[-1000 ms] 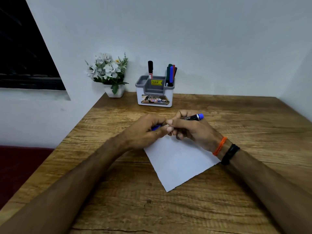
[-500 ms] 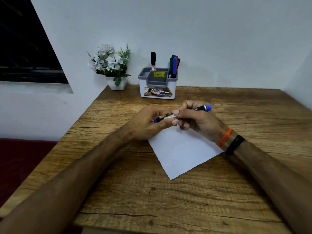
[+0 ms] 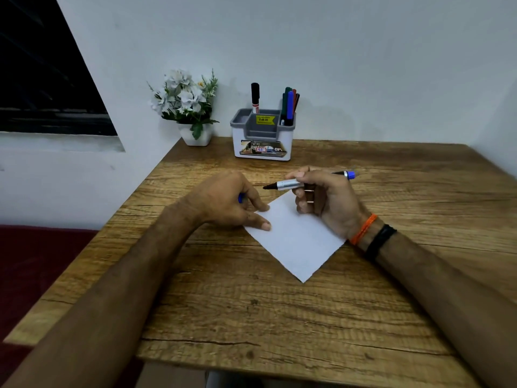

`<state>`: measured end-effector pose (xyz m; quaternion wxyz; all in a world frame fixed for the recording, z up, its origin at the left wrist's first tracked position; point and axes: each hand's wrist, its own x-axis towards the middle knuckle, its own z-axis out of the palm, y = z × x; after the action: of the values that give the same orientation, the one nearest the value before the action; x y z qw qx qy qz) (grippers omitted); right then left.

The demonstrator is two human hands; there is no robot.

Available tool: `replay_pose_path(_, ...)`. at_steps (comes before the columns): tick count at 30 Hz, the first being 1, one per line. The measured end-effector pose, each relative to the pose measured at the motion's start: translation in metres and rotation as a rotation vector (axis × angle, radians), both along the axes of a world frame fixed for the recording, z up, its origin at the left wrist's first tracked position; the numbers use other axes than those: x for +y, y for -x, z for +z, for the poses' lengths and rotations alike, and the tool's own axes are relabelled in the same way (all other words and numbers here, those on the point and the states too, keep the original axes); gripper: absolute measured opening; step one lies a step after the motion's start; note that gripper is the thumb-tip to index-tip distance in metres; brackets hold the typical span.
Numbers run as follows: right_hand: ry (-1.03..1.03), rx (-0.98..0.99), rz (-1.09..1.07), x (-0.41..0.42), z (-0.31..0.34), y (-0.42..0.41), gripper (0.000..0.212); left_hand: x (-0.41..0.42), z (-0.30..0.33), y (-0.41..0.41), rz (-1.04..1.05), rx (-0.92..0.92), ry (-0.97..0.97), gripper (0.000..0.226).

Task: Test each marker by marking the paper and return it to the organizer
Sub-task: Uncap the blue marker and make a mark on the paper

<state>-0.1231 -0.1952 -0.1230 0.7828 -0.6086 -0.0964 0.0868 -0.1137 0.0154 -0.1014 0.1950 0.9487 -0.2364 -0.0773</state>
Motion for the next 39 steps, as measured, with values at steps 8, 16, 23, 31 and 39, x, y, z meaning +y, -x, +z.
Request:
replay_pose_path(8,0.078,-0.061,0.172,-0.001,0.000,-0.002,0.021,0.014,-0.006,-0.011,-0.020,0.046,0.143,0.031)
replay_pose_path(16,0.151,-0.088,0.228,0.015,0.003,0.016,0.020,0.015,-0.011,-0.015,-0.041,0.097,0.189,0.017)
replay_pose_path(23,0.295,-0.166,0.243,0.024,-0.002,0.032,0.009,0.019,-0.010,-0.013,-0.086,0.100,0.243,0.013)
replay_pose_path(31,0.342,-0.163,0.188,0.028,0.001,0.036,0.015,0.018,-0.011,-0.015,-0.134,0.067,0.211,0.027)
replay_pose_path(39,0.442,-0.198,0.103,0.030,-0.002,0.041,0.010,0.017,-0.009,-0.014,-0.103,0.086,0.193,0.031)
